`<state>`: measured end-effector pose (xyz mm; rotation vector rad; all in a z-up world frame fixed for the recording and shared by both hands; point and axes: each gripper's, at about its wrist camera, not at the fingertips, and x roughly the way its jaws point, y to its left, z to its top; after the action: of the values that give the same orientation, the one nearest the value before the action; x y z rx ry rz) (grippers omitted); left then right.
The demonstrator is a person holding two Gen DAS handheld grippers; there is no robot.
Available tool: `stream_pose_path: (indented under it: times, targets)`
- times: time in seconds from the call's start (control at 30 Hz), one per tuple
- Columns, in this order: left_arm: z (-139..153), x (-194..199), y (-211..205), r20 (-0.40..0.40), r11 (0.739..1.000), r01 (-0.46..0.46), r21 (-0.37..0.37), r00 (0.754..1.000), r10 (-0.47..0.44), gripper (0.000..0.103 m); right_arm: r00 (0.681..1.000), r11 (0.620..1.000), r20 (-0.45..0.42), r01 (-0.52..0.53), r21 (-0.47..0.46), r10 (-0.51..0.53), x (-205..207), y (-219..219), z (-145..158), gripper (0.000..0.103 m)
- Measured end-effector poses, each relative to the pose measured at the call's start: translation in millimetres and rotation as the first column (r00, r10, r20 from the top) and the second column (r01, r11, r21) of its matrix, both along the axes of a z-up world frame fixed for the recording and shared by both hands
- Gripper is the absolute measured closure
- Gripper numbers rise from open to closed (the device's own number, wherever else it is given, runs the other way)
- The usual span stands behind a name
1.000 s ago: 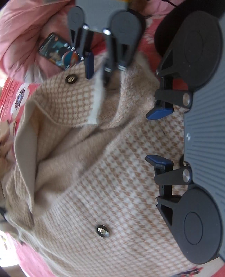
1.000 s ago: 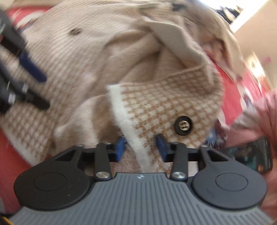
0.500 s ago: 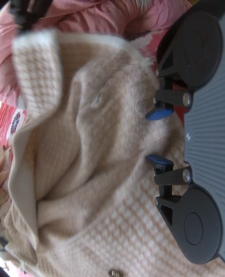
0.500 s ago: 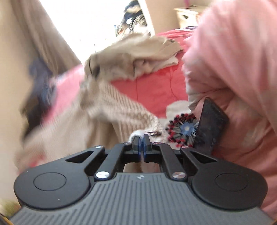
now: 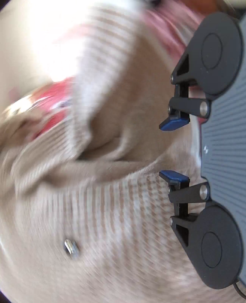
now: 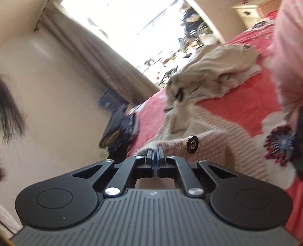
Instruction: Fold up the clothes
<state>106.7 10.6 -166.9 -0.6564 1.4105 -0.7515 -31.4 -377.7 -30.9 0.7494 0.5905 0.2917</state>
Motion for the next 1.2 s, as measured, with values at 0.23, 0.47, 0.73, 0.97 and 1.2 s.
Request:
stream_pose_path:
  times: [0.23, 0.47, 0.73, 0.97, 1.2]
  targets:
    - [-21.4, -3.1, 74.7, -0.241, 0.966, -0.191, -0.176, 0.960, 0.146, 0.048, 0.978, 0.980, -0.079, -0.194, -0.033, 0.191, -5.6, 74.3, -25.3, 0.102]
    - [-64.4, -27.8, 65.6, -0.513, 0.854, -0.352, -0.383, 0.850, 0.120, 0.036, 0.986, 0.989, -0.081, -0.147, 0.013, 0.147, -27.2, 75.4, -26.8, 0.102]
    - [-71.7, -29.7, 25.4, -0.576, 0.823, -0.378, -0.424, 0.814, 0.077, 0.033, 0.992, 0.995, -0.075, -0.100, 0.024, 0.101, -42.3, 70.6, -24.4, 0.102]
    - [-58.8, -14.3, 19.5, -0.505, 0.799, -0.385, -0.462, 0.855, 0.119, 0.038, 0.986, 0.989, -0.085, -0.142, 0.050, 0.146, -47.4, 77.6, -35.3, 0.102]
    - [-26.6, -16.1, 51.2, -0.276, 0.926, -0.273, -0.262, 0.940, 0.200, 0.084, 0.956, 0.962, -0.124, -0.270, -0.028, 0.265, -41.7, 111.0, -54.7, 0.101]
